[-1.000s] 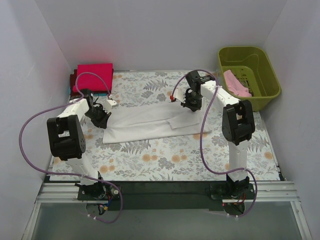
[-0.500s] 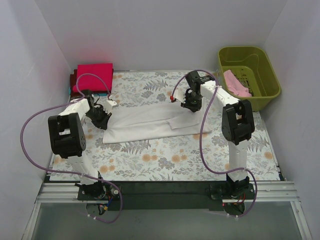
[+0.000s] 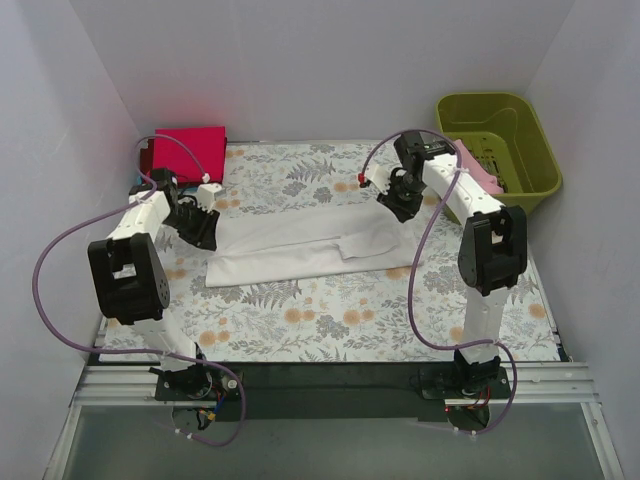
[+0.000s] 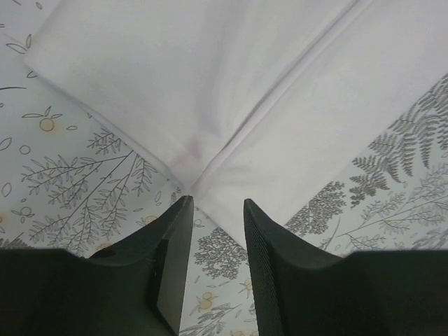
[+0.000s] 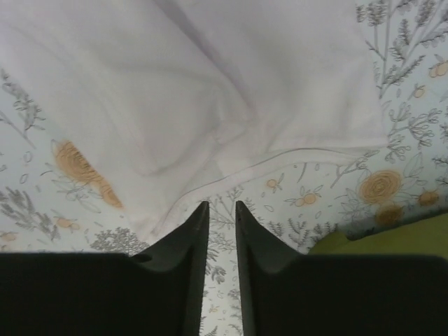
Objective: Fold and stack the t-shirts
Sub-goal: Fold the tshirt
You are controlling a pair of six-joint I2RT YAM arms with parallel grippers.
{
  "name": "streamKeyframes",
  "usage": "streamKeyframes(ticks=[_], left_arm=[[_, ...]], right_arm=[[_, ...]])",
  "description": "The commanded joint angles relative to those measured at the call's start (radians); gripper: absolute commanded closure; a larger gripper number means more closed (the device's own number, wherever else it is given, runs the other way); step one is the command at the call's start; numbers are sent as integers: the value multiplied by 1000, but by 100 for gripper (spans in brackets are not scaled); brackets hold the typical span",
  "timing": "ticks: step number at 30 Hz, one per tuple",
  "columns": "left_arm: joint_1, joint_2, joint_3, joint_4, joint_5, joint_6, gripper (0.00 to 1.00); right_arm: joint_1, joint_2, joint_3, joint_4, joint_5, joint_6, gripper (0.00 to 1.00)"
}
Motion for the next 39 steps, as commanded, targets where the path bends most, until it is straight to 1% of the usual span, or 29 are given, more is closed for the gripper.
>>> streamKeyframes(ticks=[1,3,4,7,10,14,18,20,21,22,23,25,26,27,28,29,31,32,33,34,35,36,37,38,39], left_arm=[[-4,-76,-24,-49,97,-92,67],[-9,-78,-46,-49,120,-141,69],[-10,-76,-72,-40,121,-153,70],[-10,-58,-125,-5,92,-201,72],[-10,-32,-173,54,42,-236,74],[-10,17,-201,97,-6,-273,76],[-9,34,-205,106,-55,-275,78],[-9,6,-183,74,-26,-233,78],[-10,-19,-166,40,4,-218,77],[-13,-42,-147,26,64,-187,75],[-33,-89,-127,16,92,-183,72],[-78,-122,-57,-1,120,-195,67],[-139,-130,-34,-3,133,-207,66],[-171,-136,-3,2,140,-221,62],[-220,-137,9,15,147,-239,62],[-286,-140,11,35,172,-295,60],[-351,-145,-1,130,198,-356,56],[-424,-147,-9,169,199,-404,55],[-464,-139,-15,236,190,-428,54],[-502,-112,-9,264,178,-449,54],[-564,-90,-1,291,167,-500,54],[-590,-67,11,331,161,-526,54],[-613,-12,44,347,147,-552,54],[-650,16,63,359,143,-583,54],[-664,42,83,368,150,-622,54]], right_arm=[[11,-74,-98,-91,-114,108,76],[9,-67,-134,-93,-145,146,80],[5,-62,-168,-91,-149,159,81],[-29,-30,-200,-70,-159,186,81],[-75,9,-211,-35,-142,197,81],[-103,61,-214,-2,-99,195,82],[-103,65,-301,41,-70,188,82],[-103,50,-323,51,-73,188,82],[-101,39,-332,48,-79,192,82],[-103,21,-330,39,-102,194,81],[-101,-22,-326,29,-118,198,78],[-104,-69,-288,1,-178,214,74],[-106,-109,-275,-4,-195,221,72],[-109,-125,-263,-5,-214,247,69],[-110,-135,-240,-8,-244,260,67],[-114,-148,-231,-14,-261,270,62],[-114,-151,-220,-14,-310,318,60],[-115,-145,-205,-16,-327,339,59],[-114,-140,-199,-16,-345,373,58],[-114,-133,-192,-16,-378,392,57],[-114,-113,-182,-16,-385,408,56],[-114,-102,-177,-16,-389,422,55],[-114,-81,-177,-18,-390,445,55],[-114,-70,-179,-16,-389,455,53],[-114,-59,-180,-15,-389,462,53]])
